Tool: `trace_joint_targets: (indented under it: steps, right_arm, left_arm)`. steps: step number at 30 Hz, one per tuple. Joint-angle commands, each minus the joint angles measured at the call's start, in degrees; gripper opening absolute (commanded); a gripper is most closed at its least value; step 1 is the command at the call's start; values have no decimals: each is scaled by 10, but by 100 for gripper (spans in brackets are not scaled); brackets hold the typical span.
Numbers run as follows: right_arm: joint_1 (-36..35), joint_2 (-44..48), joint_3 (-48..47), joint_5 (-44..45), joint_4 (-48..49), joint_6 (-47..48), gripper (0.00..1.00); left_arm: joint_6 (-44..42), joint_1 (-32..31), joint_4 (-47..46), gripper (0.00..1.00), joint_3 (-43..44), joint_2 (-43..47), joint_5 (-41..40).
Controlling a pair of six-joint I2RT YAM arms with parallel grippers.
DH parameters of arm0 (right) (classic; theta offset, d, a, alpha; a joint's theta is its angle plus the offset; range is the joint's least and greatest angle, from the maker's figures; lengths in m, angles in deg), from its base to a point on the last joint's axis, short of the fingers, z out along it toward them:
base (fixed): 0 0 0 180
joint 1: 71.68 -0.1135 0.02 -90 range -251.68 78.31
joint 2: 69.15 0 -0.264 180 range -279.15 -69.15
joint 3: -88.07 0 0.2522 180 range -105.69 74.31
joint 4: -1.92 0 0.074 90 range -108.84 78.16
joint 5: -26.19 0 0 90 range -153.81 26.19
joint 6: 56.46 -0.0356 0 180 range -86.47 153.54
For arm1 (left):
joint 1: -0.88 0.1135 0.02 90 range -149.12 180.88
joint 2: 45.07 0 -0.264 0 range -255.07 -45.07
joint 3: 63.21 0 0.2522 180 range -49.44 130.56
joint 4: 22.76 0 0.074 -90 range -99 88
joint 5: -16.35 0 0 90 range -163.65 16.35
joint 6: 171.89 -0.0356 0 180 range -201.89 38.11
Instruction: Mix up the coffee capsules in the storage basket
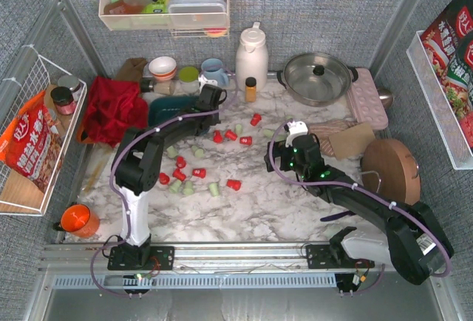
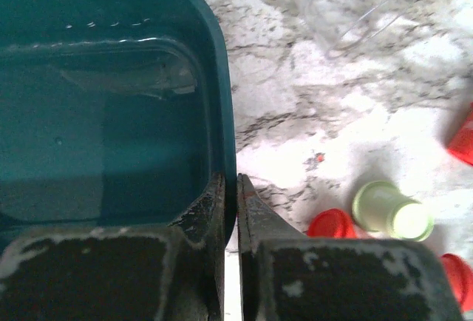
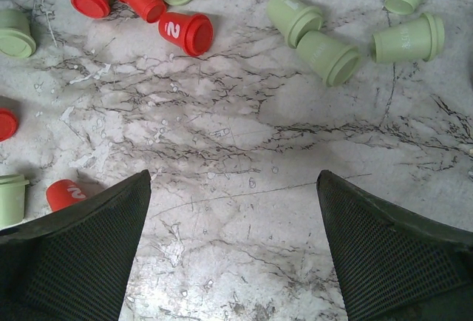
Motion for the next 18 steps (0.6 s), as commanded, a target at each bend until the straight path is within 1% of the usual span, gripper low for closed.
trace_joint_targets:
  steps: [1, 8, 11, 18]
  right_arm:
    - [0, 2, -5, -3, 6, -2, 99]
    - [0, 8, -4, -3, 3, -2, 99]
    - [0, 8, -4, -4, 3, -2, 99]
    - [0, 10, -4, -4, 3, -2, 99]
  left_arm:
    - [74, -6, -28, 11, 19, -10, 9]
    - [68, -16, -21, 11, 83, -44, 38]
    - [64, -19, -12, 12, 99, -53, 50]
    - [55, -22, 22, 14, 112, -65, 50]
